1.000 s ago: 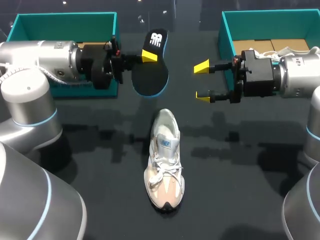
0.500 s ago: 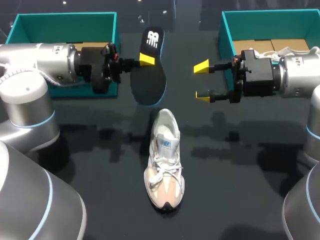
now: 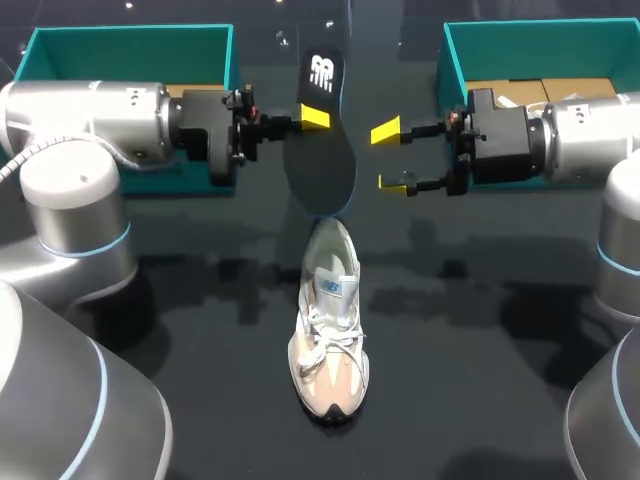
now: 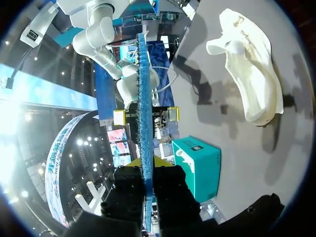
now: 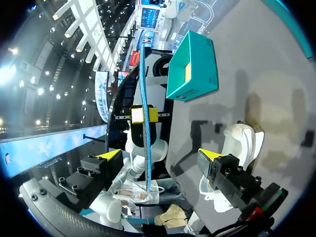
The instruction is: Take the shoe out of the shoebox, open the shoe tongue, remove and reinsert the insole, then place the shoe into the shoebox
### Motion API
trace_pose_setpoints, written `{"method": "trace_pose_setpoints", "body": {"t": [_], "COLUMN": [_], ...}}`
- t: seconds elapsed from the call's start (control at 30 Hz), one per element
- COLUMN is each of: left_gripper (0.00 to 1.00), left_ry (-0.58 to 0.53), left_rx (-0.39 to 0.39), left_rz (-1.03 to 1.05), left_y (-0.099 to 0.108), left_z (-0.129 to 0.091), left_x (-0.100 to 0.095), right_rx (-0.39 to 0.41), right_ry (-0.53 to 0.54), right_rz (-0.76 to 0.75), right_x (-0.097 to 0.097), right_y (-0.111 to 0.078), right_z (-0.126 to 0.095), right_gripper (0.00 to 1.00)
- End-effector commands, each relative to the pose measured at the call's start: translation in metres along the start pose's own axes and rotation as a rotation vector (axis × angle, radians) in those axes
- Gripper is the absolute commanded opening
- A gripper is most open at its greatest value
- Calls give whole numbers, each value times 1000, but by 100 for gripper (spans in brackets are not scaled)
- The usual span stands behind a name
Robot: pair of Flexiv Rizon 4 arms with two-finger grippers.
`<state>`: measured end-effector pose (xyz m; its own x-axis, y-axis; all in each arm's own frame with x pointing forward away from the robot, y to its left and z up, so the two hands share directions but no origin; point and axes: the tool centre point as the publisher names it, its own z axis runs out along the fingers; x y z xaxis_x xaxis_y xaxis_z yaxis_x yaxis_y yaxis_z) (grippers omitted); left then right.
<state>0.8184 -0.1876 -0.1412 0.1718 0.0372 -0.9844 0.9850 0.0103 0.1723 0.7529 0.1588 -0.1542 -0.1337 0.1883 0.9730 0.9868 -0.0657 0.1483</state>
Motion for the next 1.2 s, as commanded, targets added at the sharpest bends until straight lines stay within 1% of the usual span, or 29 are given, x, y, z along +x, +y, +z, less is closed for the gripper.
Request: {"method": "trace_pose_setpoints", "body": {"t": [0.03,0.27,0.37,0.47,0.53,0.57,0.73,0.77,0.83,0.97,1.2], "left_gripper": [0,0,0,0,0,0,0,0,0,0,0], "left_ry": [0,-27,-28,-31,-31,-31,-31,-31,-31,-29,-30], "left_rx": [-1,17,22,27,29,31,33,34,35,34,34], "left_rz": [-6,-27,-24,-21,-20,-20,-21,-21,-20,-13,-10], "left_y": [3,9,10,10,10,10,11,12,12,12,13], "left_z": [5,8,9,11,12,13,16,17,18,19,21], "left_x": [1,1,0,-1,-2,-2,-2,-2,-2,-2,-1], "right_rx": [16,55,66,74,76,78,85,89,93,104,118], "right_ry": [-7,4,12,23,27,29,39,42,45,51,61], "right_rz": [-19,-61,-72,-78,-81,-83,-92,-95,-98,-110,-121], "right_x": [4,6,5,4,4,4,3,3,4,6,8], "right_y": [9,17,19,21,21,21,22,23,23,24,25], "right_z": [12,23,26,28,29,29,32,32,34,37,41], "right_gripper": [100,100,82,74,59,56,54,51,52,47,45]}}
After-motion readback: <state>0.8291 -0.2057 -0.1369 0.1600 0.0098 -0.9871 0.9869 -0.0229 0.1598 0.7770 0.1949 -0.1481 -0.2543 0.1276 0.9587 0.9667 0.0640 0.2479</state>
